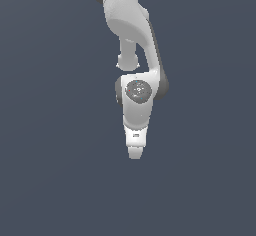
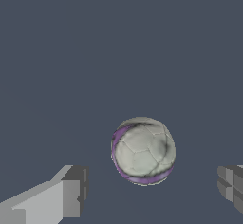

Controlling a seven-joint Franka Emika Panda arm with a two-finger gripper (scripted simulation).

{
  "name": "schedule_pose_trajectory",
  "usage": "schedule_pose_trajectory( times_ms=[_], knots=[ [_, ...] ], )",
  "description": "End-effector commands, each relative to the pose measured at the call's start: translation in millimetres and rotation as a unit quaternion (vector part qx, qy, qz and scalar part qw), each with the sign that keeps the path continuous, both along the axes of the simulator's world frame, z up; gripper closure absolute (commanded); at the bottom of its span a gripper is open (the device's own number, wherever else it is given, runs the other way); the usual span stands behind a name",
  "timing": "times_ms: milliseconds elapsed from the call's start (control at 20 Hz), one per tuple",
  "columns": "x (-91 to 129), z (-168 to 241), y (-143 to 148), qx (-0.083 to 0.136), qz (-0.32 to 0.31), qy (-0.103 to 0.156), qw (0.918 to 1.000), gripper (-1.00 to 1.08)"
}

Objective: Pick up the object and move it to a goal position.

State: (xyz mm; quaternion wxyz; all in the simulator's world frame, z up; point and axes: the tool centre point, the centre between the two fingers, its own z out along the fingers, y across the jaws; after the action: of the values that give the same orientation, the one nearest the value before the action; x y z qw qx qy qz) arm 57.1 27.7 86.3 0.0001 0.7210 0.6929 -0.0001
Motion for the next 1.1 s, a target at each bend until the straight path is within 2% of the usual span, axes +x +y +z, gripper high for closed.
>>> schedule_pose_trajectory(
  times_ms=[0,450,700,750,1050],
  knots=[
    [-0.2,-3.2,-0.2,0.000,0.000,0.000,1.0000,-0.92],
    [-1.4,-44.7,0.2,0.000,0.002,0.000,1.0000,-0.92],
    [0.0,-49.7,0.2,0.000,0.002,0.000,1.0000,-0.92],
    [0.0,-49.7,0.2,0.000,0.002,0.000,1.0000,1.08],
    [0.0,-49.7,0.2,0.000,0.002,0.000,1.0000,1.08]
  ],
)
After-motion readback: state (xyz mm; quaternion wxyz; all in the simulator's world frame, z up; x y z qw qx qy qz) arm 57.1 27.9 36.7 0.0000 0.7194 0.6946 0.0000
